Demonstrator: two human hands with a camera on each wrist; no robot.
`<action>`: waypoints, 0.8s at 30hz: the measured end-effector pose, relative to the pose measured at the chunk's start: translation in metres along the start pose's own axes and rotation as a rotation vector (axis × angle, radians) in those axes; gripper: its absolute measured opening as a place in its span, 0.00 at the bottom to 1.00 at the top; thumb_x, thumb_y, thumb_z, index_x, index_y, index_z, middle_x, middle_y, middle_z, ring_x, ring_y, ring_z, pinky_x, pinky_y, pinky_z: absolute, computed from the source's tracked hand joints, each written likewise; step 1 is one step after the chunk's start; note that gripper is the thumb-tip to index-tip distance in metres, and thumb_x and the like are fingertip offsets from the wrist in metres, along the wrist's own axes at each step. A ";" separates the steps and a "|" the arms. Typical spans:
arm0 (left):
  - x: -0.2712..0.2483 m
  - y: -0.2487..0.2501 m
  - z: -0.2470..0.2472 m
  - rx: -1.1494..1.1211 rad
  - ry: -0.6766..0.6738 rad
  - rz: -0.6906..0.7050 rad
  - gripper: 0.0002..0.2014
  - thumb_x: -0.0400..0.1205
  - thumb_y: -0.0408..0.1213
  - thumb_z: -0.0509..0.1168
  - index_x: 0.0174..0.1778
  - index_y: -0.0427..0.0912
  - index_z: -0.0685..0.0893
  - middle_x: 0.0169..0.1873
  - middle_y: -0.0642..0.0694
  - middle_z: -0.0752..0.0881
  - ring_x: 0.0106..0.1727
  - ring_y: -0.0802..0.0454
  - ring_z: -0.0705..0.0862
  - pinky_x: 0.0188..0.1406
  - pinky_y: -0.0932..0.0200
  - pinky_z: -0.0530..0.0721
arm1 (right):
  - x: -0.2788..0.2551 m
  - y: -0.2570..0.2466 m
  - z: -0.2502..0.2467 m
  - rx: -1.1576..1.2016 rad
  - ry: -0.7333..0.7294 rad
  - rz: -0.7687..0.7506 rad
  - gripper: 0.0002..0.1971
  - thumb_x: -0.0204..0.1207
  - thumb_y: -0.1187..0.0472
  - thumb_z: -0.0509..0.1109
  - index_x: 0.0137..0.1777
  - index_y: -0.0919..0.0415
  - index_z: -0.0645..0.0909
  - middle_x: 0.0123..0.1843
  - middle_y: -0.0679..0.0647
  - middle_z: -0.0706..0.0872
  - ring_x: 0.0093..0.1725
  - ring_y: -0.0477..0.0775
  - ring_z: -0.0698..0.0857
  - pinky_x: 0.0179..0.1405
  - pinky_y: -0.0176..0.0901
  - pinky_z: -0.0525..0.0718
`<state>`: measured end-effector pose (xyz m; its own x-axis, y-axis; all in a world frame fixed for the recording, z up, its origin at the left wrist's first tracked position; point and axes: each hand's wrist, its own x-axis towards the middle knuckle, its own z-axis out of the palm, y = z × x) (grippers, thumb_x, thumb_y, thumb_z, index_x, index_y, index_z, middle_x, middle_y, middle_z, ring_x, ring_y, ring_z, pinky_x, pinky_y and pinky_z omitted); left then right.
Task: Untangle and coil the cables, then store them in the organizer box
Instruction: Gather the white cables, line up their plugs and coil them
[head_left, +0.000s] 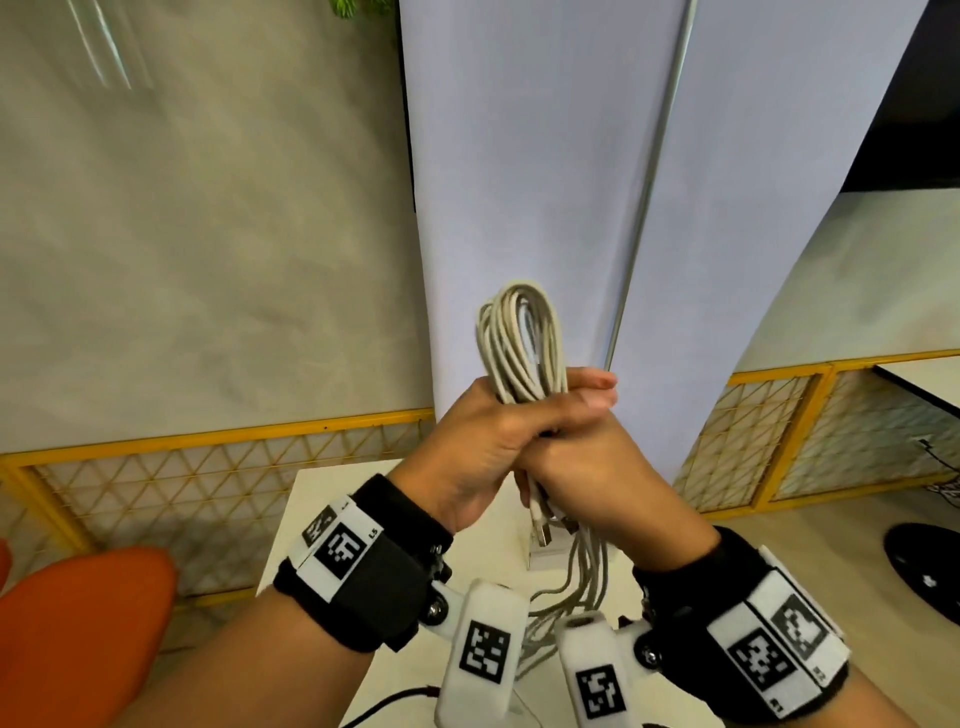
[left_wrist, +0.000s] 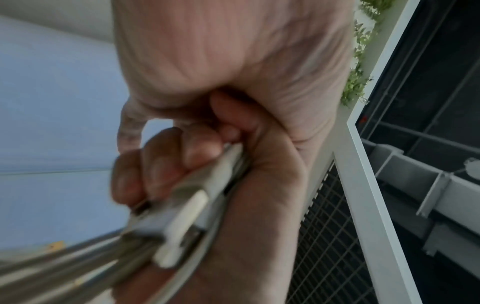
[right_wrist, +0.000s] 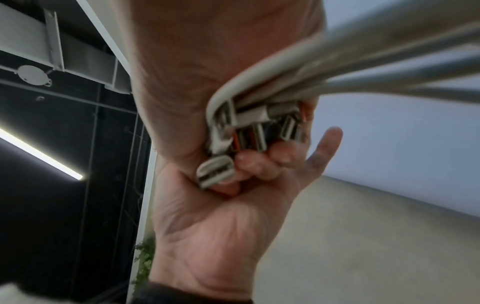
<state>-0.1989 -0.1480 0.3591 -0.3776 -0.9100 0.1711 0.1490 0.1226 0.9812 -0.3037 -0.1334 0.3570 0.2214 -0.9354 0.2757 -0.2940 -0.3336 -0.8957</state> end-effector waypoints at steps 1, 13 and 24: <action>-0.001 -0.002 0.000 -0.003 0.027 -0.016 0.19 0.69 0.42 0.79 0.52 0.35 0.91 0.55 0.40 0.92 0.63 0.49 0.88 0.65 0.47 0.84 | 0.000 -0.001 0.001 -0.021 -0.009 -0.009 0.16 0.75 0.78 0.66 0.39 0.55 0.73 0.28 0.41 0.78 0.27 0.36 0.80 0.30 0.27 0.75; 0.007 0.016 -0.010 -0.201 0.129 -0.147 0.17 0.83 0.41 0.69 0.29 0.38 0.80 0.36 0.36 0.89 0.55 0.41 0.92 0.50 0.45 0.90 | -0.014 0.006 -0.004 0.224 -0.107 0.174 0.19 0.73 0.64 0.79 0.60 0.51 0.77 0.46 0.61 0.90 0.39 0.68 0.91 0.43 0.65 0.91; 0.013 0.031 -0.022 -0.278 0.104 -0.137 0.16 0.77 0.47 0.70 0.29 0.43 0.77 0.19 0.49 0.71 0.20 0.52 0.75 0.63 0.38 0.81 | -0.036 0.049 -0.027 0.177 -0.305 0.220 0.22 0.79 0.40 0.70 0.31 0.57 0.79 0.25 0.54 0.67 0.25 0.53 0.65 0.30 0.46 0.70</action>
<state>-0.1786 -0.1648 0.3898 -0.3185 -0.9478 0.0149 0.3525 -0.1039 0.9300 -0.3517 -0.1195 0.3125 0.4444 -0.8956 -0.0216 -0.2069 -0.0791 -0.9752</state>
